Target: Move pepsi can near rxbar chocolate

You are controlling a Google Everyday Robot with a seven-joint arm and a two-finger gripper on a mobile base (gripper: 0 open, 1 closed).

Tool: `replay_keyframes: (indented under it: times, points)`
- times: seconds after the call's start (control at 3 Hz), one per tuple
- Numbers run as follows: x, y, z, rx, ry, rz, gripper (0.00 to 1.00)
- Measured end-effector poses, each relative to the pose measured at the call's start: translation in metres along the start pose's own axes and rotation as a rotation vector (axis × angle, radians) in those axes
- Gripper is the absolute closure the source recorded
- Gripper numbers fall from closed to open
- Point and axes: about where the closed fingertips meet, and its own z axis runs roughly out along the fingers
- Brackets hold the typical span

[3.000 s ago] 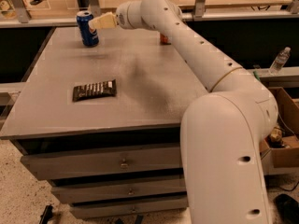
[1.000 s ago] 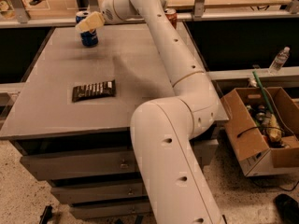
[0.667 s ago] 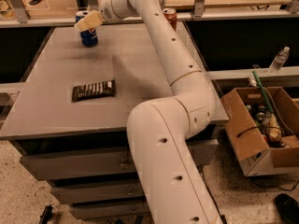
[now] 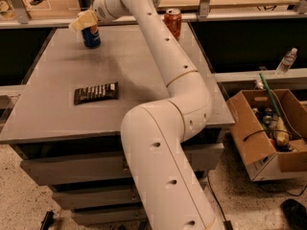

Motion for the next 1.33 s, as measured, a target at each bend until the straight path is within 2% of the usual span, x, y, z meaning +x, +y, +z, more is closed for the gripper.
replay_keyframes:
  times: [0.67, 1.0, 1.33]
  points:
    - [-0.008, 0.013, 0.021, -0.009, -0.009, 0.022, 0.00]
    - [-0.007, 0.016, 0.027, -0.012, -0.012, 0.043, 0.16]
    - [0.000, 0.013, 0.024, -0.017, -0.005, 0.065, 0.39]
